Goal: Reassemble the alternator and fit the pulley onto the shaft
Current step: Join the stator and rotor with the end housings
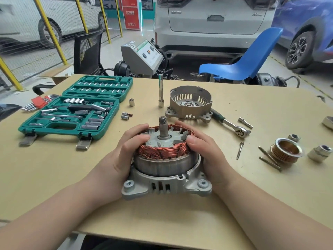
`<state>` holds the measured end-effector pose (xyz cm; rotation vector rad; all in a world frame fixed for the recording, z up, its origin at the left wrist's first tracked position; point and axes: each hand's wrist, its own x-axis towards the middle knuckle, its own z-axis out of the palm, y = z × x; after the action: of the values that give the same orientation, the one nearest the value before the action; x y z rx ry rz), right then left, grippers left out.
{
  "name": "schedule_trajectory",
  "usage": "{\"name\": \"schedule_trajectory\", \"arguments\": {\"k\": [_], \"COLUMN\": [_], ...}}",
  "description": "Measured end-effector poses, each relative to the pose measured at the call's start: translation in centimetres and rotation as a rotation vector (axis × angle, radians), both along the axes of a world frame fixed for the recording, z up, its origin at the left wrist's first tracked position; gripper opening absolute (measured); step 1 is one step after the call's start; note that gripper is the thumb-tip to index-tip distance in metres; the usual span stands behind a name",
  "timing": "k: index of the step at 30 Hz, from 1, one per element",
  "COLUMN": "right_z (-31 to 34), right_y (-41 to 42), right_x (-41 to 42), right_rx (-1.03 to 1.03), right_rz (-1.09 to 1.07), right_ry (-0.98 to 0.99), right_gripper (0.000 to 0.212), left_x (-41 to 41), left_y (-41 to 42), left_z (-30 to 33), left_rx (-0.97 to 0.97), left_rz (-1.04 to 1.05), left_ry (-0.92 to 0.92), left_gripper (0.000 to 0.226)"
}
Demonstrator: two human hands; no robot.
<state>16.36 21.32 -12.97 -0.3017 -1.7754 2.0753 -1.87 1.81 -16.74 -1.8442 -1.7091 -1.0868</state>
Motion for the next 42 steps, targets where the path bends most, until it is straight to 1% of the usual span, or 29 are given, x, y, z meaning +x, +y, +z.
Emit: {"name": "schedule_trajectory", "arguments": {"k": [2,3,4,5,7,8,9,10,11,12,13,14,15,17,18,20,22,23,24,26,28,30,32,34,35,37,38,40,42], "right_z": [0.1,0.1,0.1,0.1,0.0,0.0,0.0,-0.1,0.0,0.0,0.0,-0.1,-0.1,0.0,0.0,0.2,0.3,0.2,0.3,0.5,1.2,2.2,3.3,4.0,4.4,4.7,4.4,3.6,2.9], "right_y": [0.0,0.1,0.1,0.1,0.0,0.0,-0.1,-0.1,-0.2,-0.4,-0.4,-0.4,-0.4,-0.5,-0.5,-0.7,-0.7,-0.5,-0.2,0.4,1.3,2.7,4.4,6.7,7.6,9.4,10.0,10.7,11.3], "right_x": [0.0,0.0,0.0,0.0,0.1,0.1,0.0,0.0,-0.1,-0.2,-0.2,-0.3,-0.4,-0.5,-0.5,-0.5,-0.6,-0.7,-0.7,-0.5,-0.5,-0.8,-1.7,-3.2,-4.2,-6.1,-6.9,-8.0,-8.6], "right_rx": [0.02,0.03,0.037,0.043,0.045,0.05,0.063,0.076,0.07,0.036,-0.017,-0.061,-0.084,-0.072,-0.046,0.028,0.13,0.176,0.205,0.201,0.205,0.259,0.432,0.778,0.965,1.235,1.319,1.397,1.301], "right_rz": [-0.006,-0.009,-0.012,-0.014,-0.008,-0.009,-0.014,-0.02,-0.019,-0.009,0.005,0.015,0.01,-0.021,-0.04,-0.121,-0.301,-0.411,-0.509,-0.623,-0.667,-0.675,-0.692,-0.701,-0.665,-0.476,-0.393,-0.286,-0.298], "right_ry": [0.007,0.012,0.016,0.016,0.017,0.015,0.014,0.016,0.026,0.039,0.053,0.062,0.063,0.06,0.062,0.077,0.096,0.105,0.11,0.099,0.027,-0.022,-0.049,-0.157,-0.244,-0.487,-0.614,-0.758,-0.695], "right_gripper": [0.075,0.074,0.073,0.072,0.069,0.068,0.068,0.068,0.069,0.073,0.075,0.075,0.072,0.066,0.064,0.055,0.031,0.019,0.012,0.009,0.02,0.04,0.047,0.031,0.028,0.045,0.047,0.03,0.012], "left_x": [-0.4,-0.9,-1.5,-1.3,-0.4,0.5,0.9,1.2,1.5,1.8,1.8,1.3,1.0,0.5,0.2,-0.8,-1.5,-1.9,-2.4,-2.8,-3.2,-3.8,-3.9,-3.8,-3.8,-3.9,-3.9,-3.9,-3.7], "left_y": [-0.1,0.3,0.7,0.0,-1.5,-1.7,-1.3,-1.9,-1.6,-1.2,-0.5,0.3,1.3,3.2,4.1,6.0,7.8,8.7,9.6,11.0,11.8,12.0,11.9,11.6,11.5,11.3,11.1,10.8,10.6], "left_z": [0.1,0.5,0.8,0.8,1.7,2.7,2.9,3.2,3.8,3.9,4.3,4.5,5.1,6.2,6.8,8.0,8.9,9.1,9.0,7.9,6.5,5.4,4.9,5.0,5.0,5.1,5.2,5.4,5.8], "left_rx": [-0.091,-0.142,-0.235,-0.384,-0.511,-0.452,-0.38,-0.378,-0.289,-0.186,-0.092,-0.045,-0.036,-0.09,-0.141,-0.291,-0.39,-0.391,-0.378,-0.373,-0.419,-0.426,-0.359,-0.314,-0.305,-0.294,-0.28,-0.223,-0.149], "left_rz": [-0.009,0.088,0.183,0.165,-0.044,-0.109,-0.13,-0.232,-0.302,-0.322,-0.252,-0.201,-0.141,-0.007,0.023,0.022,-0.032,-0.053,-0.086,-0.134,-0.119,-0.131,-0.156,-0.097,-0.055,-0.005,0.002,-0.048,-0.124], "left_ry": [0.064,0.101,0.071,0.012,-0.306,-0.543,-0.673,-0.894,-1.136,-1.244,-1.386,-1.51,-1.567,-1.563,-1.524,-1.384,-1.239,-1.238,-1.3,-1.36,-1.299,-1.247,-1.294,-1.294,-1.278,-1.256,-1.256,-1.309,-1.407], "left_gripper": [0.059,0.047,0.034,0.032,0.053,0.07,0.087,0.097,0.101,0.099,0.091,0.08,0.066,0.038,0.032,0.035,0.034,0.03,0.025,0.022,0.023,0.021,0.02,0.029,0.036,0.05,0.057,0.065,0.063]}}
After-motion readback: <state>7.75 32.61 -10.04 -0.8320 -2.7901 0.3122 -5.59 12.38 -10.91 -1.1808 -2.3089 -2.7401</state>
